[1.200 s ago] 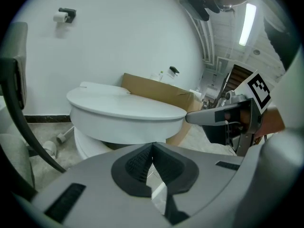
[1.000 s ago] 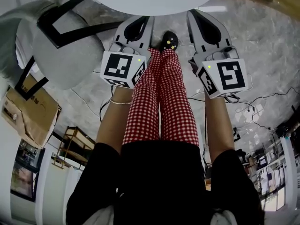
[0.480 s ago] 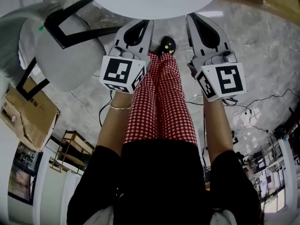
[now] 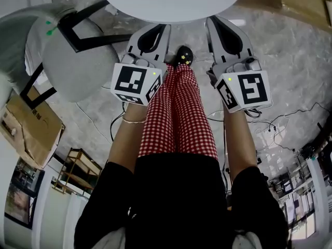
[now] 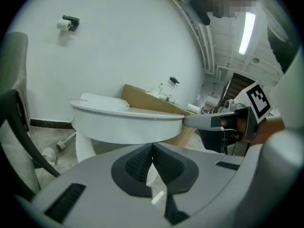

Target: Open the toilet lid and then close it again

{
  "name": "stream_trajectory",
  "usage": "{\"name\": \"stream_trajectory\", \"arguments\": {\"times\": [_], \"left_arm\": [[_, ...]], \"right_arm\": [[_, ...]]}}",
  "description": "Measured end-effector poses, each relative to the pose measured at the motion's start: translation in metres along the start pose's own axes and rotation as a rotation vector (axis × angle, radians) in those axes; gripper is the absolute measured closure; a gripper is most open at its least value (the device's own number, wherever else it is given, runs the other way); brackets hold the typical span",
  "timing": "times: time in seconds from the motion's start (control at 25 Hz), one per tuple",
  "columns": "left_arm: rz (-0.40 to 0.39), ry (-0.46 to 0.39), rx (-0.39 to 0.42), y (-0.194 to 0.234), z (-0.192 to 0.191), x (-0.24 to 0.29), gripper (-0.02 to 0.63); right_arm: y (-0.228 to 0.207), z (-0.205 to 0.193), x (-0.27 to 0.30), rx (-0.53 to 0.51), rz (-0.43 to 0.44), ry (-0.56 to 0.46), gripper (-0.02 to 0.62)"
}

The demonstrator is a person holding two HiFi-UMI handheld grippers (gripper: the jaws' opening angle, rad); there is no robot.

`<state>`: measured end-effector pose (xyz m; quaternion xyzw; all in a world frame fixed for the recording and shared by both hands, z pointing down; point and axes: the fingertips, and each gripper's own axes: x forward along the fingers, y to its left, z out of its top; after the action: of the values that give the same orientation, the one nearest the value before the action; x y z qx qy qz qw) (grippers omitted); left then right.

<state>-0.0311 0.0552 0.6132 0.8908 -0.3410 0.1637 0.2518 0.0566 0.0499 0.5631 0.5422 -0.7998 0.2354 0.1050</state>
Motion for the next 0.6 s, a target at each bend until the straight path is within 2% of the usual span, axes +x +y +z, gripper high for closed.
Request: {"name": "stream_trajectory", "arguments": {"times": [0.6], "left_arm": [[0.029,-0.070,0.005,-0.005,0.035,-0.009,0.603]], "right_arm": [[0.004,0.035,-0.004,-0.005,0.010,-0.030,0.575]]}}
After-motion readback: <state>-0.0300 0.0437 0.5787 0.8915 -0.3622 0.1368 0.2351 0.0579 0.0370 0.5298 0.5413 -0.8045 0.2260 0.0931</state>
